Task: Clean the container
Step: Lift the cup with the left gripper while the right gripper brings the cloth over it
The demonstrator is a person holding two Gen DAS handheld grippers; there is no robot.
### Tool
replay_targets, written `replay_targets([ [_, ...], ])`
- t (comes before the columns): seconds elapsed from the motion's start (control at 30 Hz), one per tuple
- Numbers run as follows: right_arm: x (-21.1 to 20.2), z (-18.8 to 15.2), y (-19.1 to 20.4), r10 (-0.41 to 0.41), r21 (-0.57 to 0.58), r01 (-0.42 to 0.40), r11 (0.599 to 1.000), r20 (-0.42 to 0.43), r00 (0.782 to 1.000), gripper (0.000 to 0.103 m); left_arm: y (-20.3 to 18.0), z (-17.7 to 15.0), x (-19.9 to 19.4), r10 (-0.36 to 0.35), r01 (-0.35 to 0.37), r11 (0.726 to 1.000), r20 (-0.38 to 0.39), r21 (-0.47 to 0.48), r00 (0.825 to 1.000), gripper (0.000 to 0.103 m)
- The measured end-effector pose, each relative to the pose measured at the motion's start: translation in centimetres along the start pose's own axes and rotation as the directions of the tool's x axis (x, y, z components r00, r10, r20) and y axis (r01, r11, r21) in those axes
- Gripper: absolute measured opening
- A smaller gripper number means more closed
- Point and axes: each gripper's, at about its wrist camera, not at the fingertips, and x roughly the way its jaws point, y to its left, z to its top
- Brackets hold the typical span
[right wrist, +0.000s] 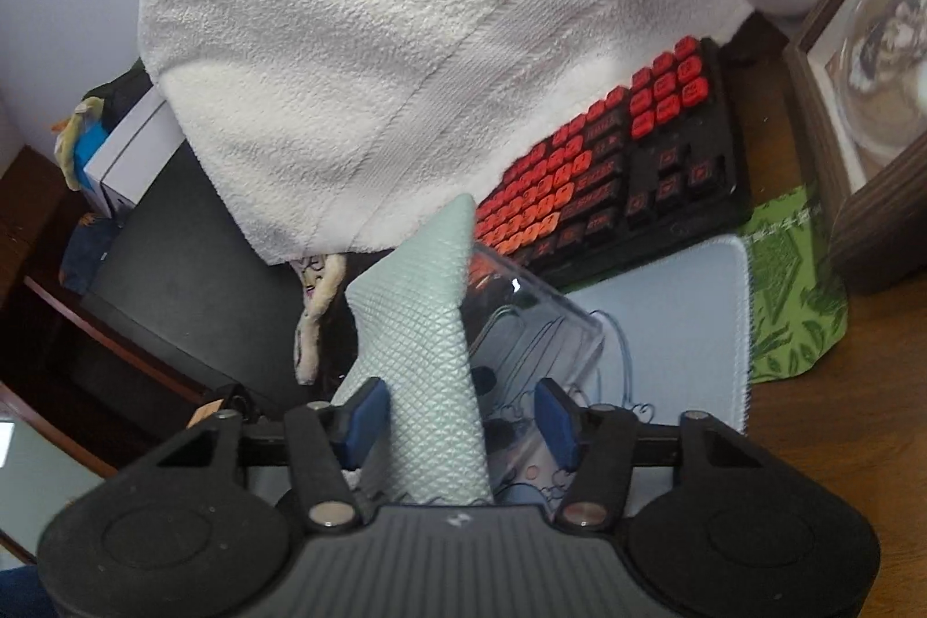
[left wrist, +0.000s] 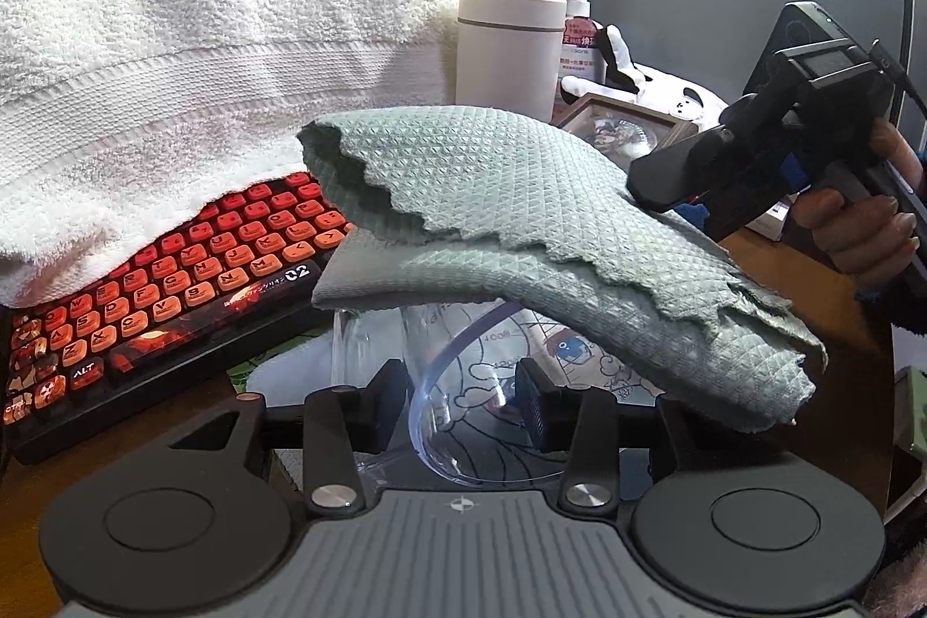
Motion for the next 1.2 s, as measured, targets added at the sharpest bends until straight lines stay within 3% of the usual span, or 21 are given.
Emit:
replay_targets([
  [0.23,-0.3,0.3,0.8,0.097,0.016,-0.097,0.995,-0.025,0.995,0.038,-0.2,0.0,0.0,0.011,-0.011,1.000,0.005,0.005,1.000,0.041],
  [0.37,0.0,0.7,0.9,0.123,0.035,-0.123,0.992,-0.027,0.992,0.037,-0.3,0.1,-0.1,0.018,-0.018,1.000,0.007,0.008,1.000,0.032],
  [0.43,0.3,0.9,0.9,0.143,0.050,-0.141,0.989,-0.027,0.989,0.032,-0.3,0.0,-0.1,0.021,-0.021,1.000,0.010,0.012,1.000,0.027],
  [0.5,0.6,1.0,0.8,0.158,0.066,-0.156,0.986,-0.028,0.987,0.016,-0.5,0.0,-0.2,0.024,-0.024,0.999,0.015,0.022,1.000,0.026],
  [0.57,1.0,1.0,0.9,0.165,0.071,-0.163,0.984,-0.026,0.986,0.010,-0.6,0.0,-0.2,0.031,-0.031,0.999,0.015,0.031,0.999,0.026],
  [0.73,0.1,1.2,3.2,0.075,-0.055,-0.074,0.996,0.024,0.997,0.005,-0.7,0.0,-0.2,0.032,-0.032,0.999,0.018,0.038,0.999,0.026],
  [0.8,-1.7,2.0,5.3,0.020,-0.160,-0.010,0.987,0.057,0.998,0.005,-0.7,0.0,-0.2,0.030,-0.030,0.999,0.018,0.037,0.999,0.026],
  [0.9,-5.0,3.6,9.5,-0.137,-0.348,0.180,0.920,0.144,0.980,0.005,-0.5,0.0,-0.2,0.029,-0.029,0.999,0.016,0.028,0.999,0.026],
  [0.97,-6.6,4.3,12.5,-0.248,-0.465,0.317,0.827,0.204,0.947,0.005,-0.4,0.0,-0.1,0.028,-0.029,0.999,0.015,0.021,0.999,0.026],
  [1.03,-7.0,4.4,14.6,-0.322,-0.548,0.390,0.740,0.221,0.921,0.005,-0.3,0.0,-0.1,0.028,-0.028,0.999,0.014,0.015,1.000,0.026],
  [1.1,-6.1,3.9,16.0,-0.378,-0.634,0.415,0.652,0.203,0.903,0.005,-0.2,0.0,-0.1,0.029,-0.029,1.000,0.013,0.012,1.000,0.026],
  [1.2,-2.8,2.6,16.3,-0.413,-0.708,0.360,0.608,0.106,0.905,0.005,-0.4,0.0,-0.1,0.036,-0.036,0.999,0.015,0.021,0.999,0.026],
])
